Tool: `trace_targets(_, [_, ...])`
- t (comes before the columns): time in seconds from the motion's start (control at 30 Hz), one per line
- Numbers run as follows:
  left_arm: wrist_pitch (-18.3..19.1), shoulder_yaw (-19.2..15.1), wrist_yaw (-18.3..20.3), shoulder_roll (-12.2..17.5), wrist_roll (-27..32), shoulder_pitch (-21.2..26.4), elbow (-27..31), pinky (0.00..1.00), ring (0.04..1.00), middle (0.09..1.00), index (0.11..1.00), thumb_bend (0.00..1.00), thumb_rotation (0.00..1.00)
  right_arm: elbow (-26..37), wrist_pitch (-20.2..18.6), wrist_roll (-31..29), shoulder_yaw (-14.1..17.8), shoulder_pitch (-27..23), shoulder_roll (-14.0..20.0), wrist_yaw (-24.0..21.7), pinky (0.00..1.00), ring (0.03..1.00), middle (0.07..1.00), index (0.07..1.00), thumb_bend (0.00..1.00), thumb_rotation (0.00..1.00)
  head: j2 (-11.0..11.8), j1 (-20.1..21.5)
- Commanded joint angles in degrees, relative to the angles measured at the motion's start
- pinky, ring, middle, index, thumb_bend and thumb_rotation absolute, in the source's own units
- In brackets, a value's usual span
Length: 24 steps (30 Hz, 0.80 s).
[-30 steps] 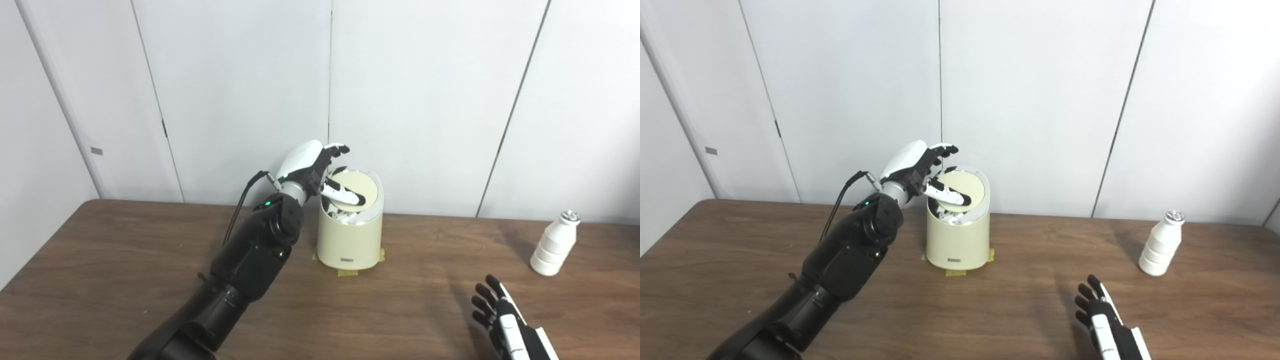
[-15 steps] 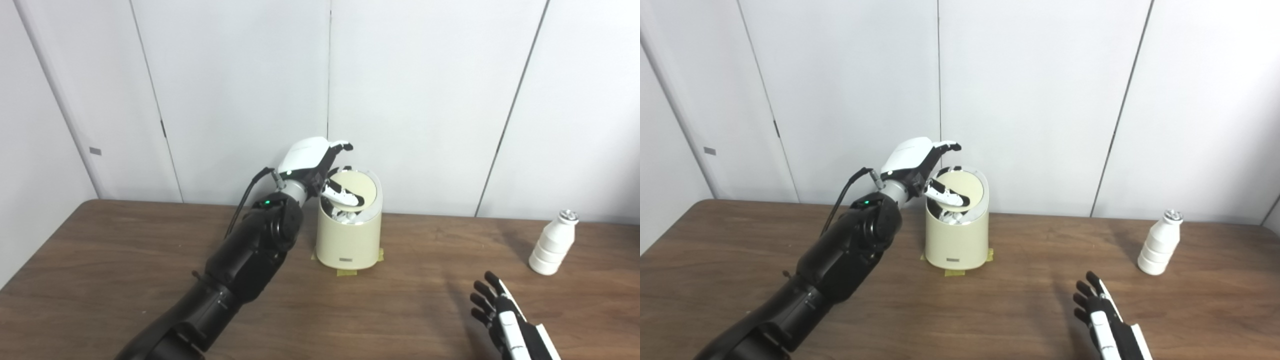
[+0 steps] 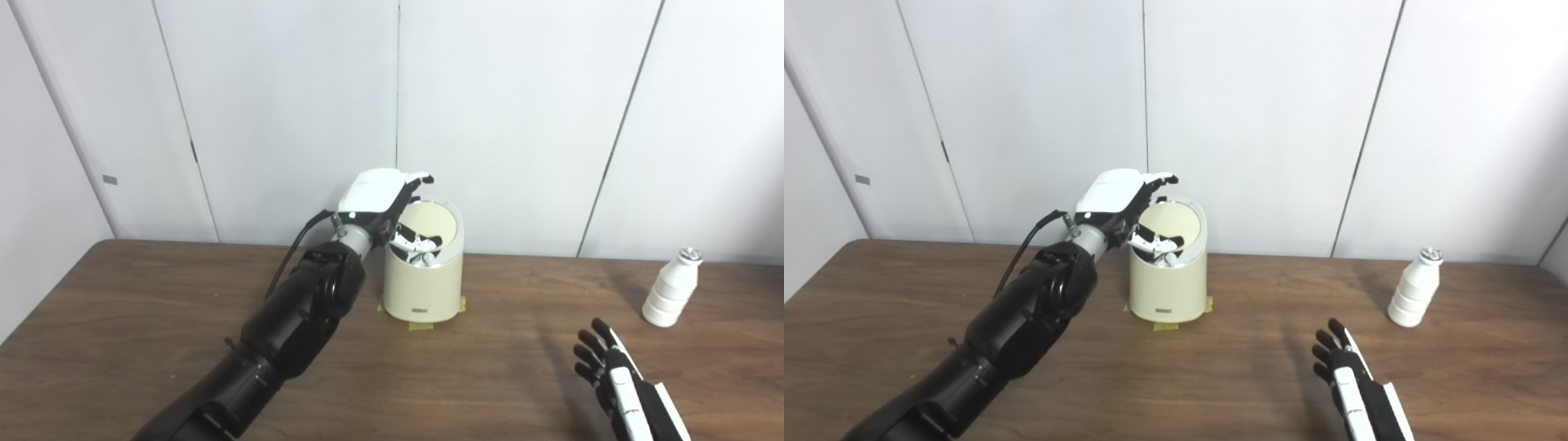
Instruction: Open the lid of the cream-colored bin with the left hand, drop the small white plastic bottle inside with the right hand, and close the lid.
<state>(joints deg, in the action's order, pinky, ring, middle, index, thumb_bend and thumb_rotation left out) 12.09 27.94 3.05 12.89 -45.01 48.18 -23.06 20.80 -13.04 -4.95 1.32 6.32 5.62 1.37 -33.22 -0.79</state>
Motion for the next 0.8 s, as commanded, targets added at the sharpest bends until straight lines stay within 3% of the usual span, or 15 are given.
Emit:
trace_targets(0.0, [-0.03,0.54,0.8,1.43,-1.91,0.01,-0.37,0.77,0.834,0.864,0.891,0.91,0.0,1.59,0.73,-0.37,0.45,-0.07,-1.36,0.01,0.9,0.909,0.922,0.946,0.59,0.88,-0.08,-0.15])
trace_targets(0.23, [1.37,-1.05,2.18,1.46,-0.42,0.06,1.16,0.73,0.827,0.863,0.89,0.91,0.0,1.29,0.51,0.1,0.27,-0.36,-1.14,0.32,0.89,0.904,0.918,0.94,0.59,0.9,-0.14,-0.68])
trace_targets(0.5, [3.66,-9.34,4.58,-0.95,8.68,-1.36,5.93,0.66,0.804,0.832,0.864,0.85,0.08,1.04,0.49,0.86,0.15,-0.43,-0.99,0.26,0.89,0.906,0.921,0.941,0.58,0.91,-0.05,-0.92])
trace_targets(0.67, [7.72,-15.41,7.26,-2.72,15.73,-2.3,11.84,0.7,0.805,0.826,0.854,0.75,0.13,0.56,0.9,0.85,0.19,-0.46,-0.94,0.19,0.89,0.908,0.921,0.939,0.58,0.91,0.02,-0.96])
trace_targets(0.77, [7.63,-17.45,7.54,-3.07,18.87,-2.81,14.03,0.67,0.793,0.818,0.848,0.7,0.18,0.27,1.14,1.02,0.2,-0.51,-0.86,0.2,0.88,0.905,0.921,0.938,0.58,0.91,0.07,-0.89])
